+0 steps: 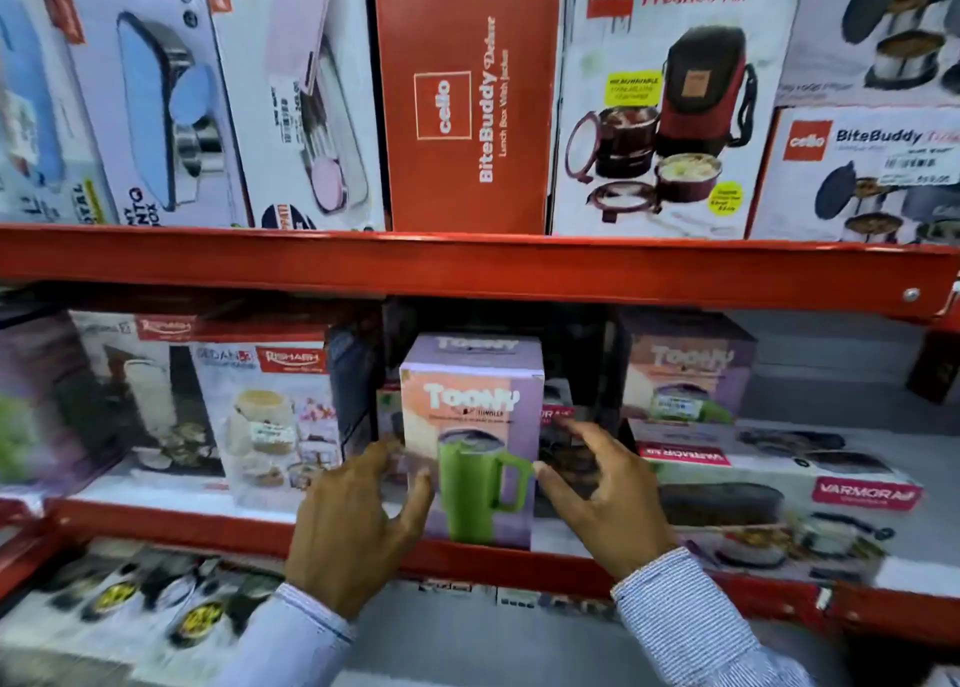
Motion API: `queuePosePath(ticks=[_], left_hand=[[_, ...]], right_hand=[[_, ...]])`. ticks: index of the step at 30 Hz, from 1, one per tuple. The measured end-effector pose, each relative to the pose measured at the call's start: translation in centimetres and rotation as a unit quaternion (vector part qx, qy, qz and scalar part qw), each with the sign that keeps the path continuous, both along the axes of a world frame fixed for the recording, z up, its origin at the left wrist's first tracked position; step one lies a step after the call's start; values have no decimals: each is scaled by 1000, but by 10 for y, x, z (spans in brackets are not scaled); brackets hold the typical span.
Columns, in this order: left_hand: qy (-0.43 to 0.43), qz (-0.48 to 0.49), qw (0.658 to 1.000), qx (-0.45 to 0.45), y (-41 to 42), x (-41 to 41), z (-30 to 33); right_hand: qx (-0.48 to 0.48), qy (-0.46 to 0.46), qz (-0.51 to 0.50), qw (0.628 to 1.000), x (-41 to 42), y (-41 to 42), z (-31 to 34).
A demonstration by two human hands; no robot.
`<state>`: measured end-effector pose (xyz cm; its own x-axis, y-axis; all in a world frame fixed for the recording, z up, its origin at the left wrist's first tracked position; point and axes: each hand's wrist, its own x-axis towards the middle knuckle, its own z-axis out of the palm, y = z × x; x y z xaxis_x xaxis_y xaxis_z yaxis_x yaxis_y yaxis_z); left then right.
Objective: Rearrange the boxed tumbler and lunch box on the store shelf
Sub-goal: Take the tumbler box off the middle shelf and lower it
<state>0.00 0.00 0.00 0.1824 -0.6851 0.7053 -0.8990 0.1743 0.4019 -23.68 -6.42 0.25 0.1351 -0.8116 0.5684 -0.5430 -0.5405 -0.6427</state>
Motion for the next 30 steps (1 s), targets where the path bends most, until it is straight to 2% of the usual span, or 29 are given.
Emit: queuePosePath(ticks=[3, 5, 11, 16, 21, 25, 30], left_hand=[[48, -29, 998, 17, -13, -2, -8], [114, -67, 990, 40, -19, -3, -12], [202, -123, 970, -54, 0, -13, -15], [172, -145, 965, -138, 41, -31, -16], [153, -166, 961, -157, 81, -45, -50], [157, -194, 963, -100, 101, -61, -96], [183, -184, 963, 77, 93, -68, -171]], right_hand=[[74, -8, 17, 997, 7, -5, -5], [95, -39, 38, 994, 10, -8, -9], [19, -145, 91, 985, -2, 15, -17], [-99, -182, 87, 974, -26, 60, -21], [-121, -134, 33, 983, -58, 104, -55], [-75, -125, 19, 989, -78, 126, -105], [49, -116, 50, 991, -84, 121, -172]])
